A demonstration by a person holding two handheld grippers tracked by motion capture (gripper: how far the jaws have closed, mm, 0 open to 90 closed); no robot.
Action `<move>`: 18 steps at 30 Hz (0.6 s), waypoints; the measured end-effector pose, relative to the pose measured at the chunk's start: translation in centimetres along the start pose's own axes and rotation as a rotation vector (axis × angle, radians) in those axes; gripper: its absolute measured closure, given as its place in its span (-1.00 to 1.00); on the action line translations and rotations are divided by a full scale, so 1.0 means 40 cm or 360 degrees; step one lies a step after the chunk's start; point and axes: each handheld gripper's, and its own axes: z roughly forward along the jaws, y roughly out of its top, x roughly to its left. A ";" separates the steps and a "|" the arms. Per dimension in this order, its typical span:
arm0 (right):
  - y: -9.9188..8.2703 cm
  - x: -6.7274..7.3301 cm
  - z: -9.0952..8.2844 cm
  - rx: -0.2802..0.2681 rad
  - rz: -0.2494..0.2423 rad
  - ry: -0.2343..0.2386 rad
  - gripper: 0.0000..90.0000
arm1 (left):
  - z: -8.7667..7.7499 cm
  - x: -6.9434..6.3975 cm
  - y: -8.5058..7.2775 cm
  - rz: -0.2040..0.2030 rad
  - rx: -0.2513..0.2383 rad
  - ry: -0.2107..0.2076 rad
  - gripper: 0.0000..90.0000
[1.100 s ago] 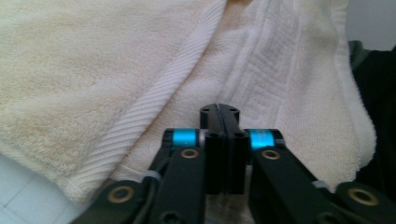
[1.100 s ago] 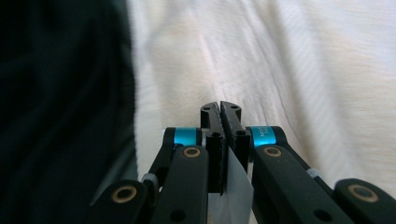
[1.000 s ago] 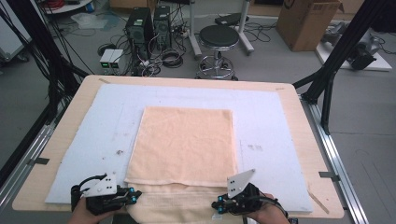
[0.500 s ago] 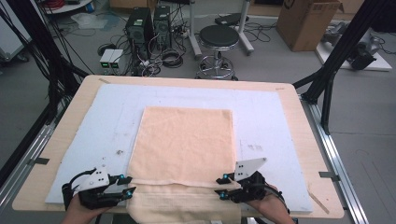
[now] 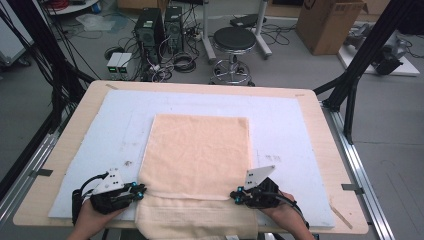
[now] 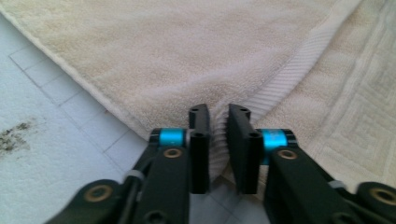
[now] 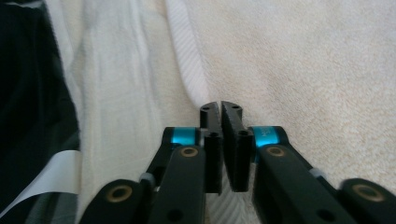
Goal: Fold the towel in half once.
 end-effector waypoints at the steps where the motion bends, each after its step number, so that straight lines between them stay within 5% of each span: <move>1: 0.001 0.000 -0.002 -0.0006 0.0001 0.0009 0.95 | -0.003 0.000 0.003 0.0001 -0.0010 0.0001 0.88; 10: 0.013 0.011 -0.062 -0.0170 0.0024 0.0022 0.98 | -0.068 -0.025 0.029 0.0004 -0.0174 -0.0038 0.90; 18: 0.035 0.099 -0.137 -0.0272 -0.0098 0.0091 0.98 | -0.144 -0.102 0.010 0.0077 -0.0231 -0.0109 0.90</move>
